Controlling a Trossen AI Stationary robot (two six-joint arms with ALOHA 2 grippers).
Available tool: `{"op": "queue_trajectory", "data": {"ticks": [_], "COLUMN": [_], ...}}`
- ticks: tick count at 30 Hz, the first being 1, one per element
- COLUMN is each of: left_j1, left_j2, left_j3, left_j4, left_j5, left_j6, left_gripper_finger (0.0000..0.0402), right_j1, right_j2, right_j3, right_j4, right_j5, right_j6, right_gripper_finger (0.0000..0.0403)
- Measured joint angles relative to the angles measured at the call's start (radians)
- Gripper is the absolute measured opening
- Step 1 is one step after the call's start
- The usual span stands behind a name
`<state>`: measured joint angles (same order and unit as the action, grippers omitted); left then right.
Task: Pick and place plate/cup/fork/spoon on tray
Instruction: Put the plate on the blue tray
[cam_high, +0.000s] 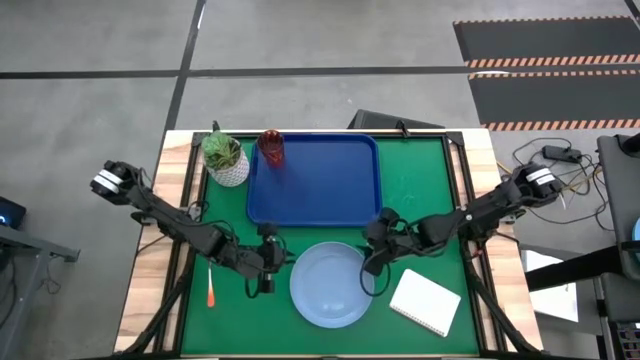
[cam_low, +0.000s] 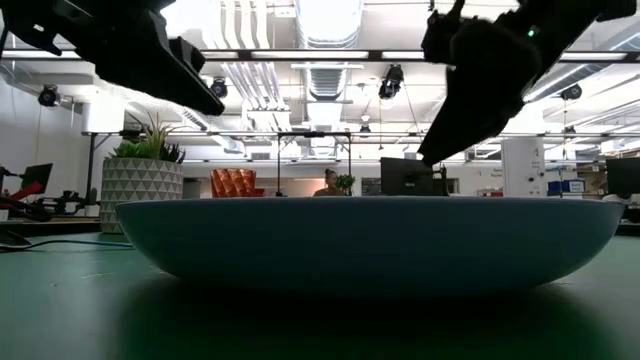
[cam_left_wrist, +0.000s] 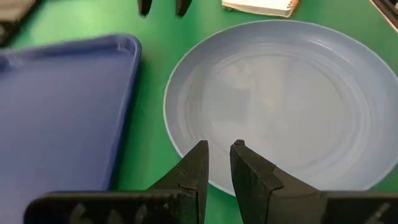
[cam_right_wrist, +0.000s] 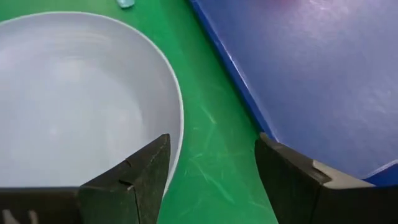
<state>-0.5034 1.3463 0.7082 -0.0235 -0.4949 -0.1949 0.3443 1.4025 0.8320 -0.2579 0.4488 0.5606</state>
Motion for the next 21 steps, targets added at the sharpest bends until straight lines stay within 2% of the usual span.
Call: {"op": "queue_trajectory", "data": {"ticks": [7,14,17,21], "left_j1": [0.000,0.009,0.019,0.034], "left_j2": [-0.062,-0.233,-0.309,-0.396], "left_j3": [0.042,0.038,0.038,0.038], "left_j4": [0.003,0.012,0.019,0.022], "left_j5": [-0.073,-0.248,-0.259,-0.260], "left_j6": [0.275,0.549,0.640,0.732], "left_gripper_finger": [0.0048,0.0048,0.0048,0.0048], "right_j1": [-0.001,-0.024,-0.027,-0.027], "right_j2": [0.103,0.166,0.185,0.205], "right_j3": [0.000,0.042,0.048,0.048], "right_j4": [0.084,0.094,0.119,0.143], "right_j5": [0.027,0.041,0.040,-0.017], "right_j6": [-0.077,-0.101,-0.086,-0.022], "right_gripper_finger": [0.0221,0.0221,0.0221,0.0221]}}
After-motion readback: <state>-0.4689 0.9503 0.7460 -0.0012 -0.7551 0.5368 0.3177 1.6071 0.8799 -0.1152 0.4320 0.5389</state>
